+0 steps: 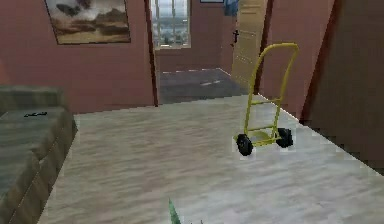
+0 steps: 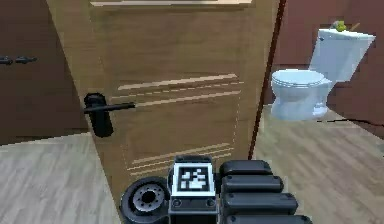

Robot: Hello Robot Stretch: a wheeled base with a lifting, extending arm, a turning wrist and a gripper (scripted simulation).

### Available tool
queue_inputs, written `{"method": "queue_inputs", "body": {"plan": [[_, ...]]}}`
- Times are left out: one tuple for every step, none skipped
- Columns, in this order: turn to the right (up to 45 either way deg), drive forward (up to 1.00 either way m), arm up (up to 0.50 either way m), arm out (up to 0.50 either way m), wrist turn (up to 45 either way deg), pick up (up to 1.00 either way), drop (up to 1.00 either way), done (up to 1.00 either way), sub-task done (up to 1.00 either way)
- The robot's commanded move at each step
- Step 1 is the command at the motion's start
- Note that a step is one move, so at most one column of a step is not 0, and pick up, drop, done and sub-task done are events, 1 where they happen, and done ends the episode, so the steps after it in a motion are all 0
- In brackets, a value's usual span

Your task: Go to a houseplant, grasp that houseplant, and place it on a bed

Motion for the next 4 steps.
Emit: {"method": "queue_inputs", "body": {"plan": [[0.0,1.0,0.0,0.0,0.0,0.0,0.0,0.0,0.0],[0.0,1.0,0.0,0.0,0.0,0.0,0.0,0.0,0.0],[3.0,0.0,0.0,0.0,0.0,0.0,0.0,0.0,0.0],[0.0,0.5,0.0,0.0,0.0,0.0,0.0,0.0,0.0]]}}
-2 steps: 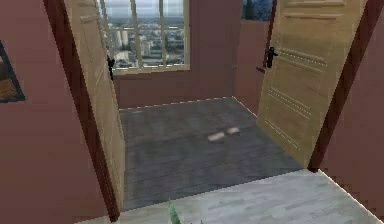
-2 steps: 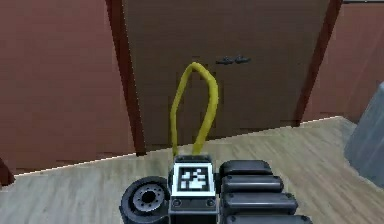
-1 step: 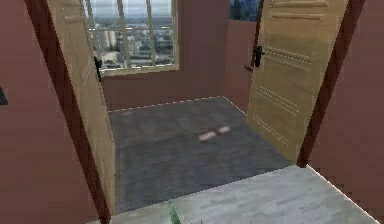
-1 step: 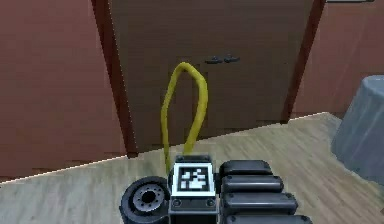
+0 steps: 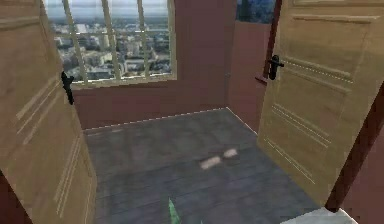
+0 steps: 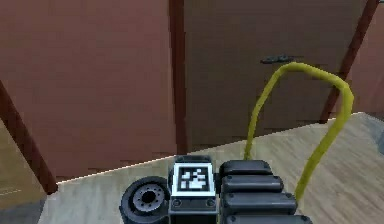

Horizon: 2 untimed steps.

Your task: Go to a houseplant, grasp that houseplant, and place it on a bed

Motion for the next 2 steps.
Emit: {"method": "queue_inputs", "body": {"plan": [[-6.0,0.0,0.0,0.0,0.0,0.0,0.0,0.0,0.0],[0.0,0.35,0.0,0.0,0.0,0.0,0.0,0.0,0.0]]}}
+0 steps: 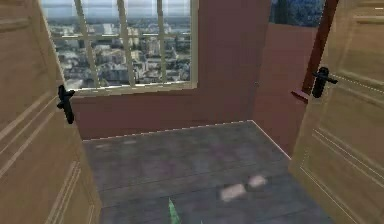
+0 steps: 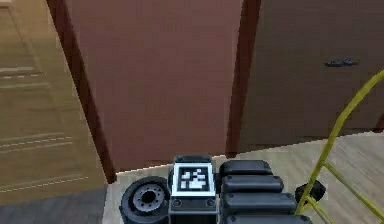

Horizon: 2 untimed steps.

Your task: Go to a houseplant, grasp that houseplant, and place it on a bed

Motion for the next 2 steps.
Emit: {"method": "queue_inputs", "body": {"plan": [[-12.0,0.0,0.0,0.0,0.0,0.0,0.0,0.0,0.0],[0.0,1.0,0.0,0.0,0.0,0.0,0.0,0.0,0.0]]}}
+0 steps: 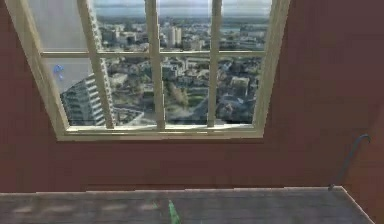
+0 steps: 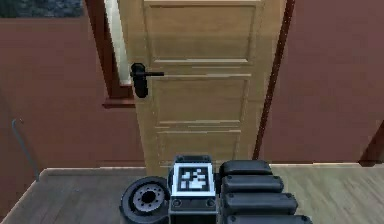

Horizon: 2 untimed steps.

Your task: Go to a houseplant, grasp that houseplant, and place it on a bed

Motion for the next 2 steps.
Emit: {"method": "queue_inputs", "body": {"plan": [[-6.0,0.0,0.0,0.0,0.0,0.0,0.0,0.0,0.0],[0.0,0.45,0.0,0.0,0.0,0.0,0.0,0.0,0.0]]}}
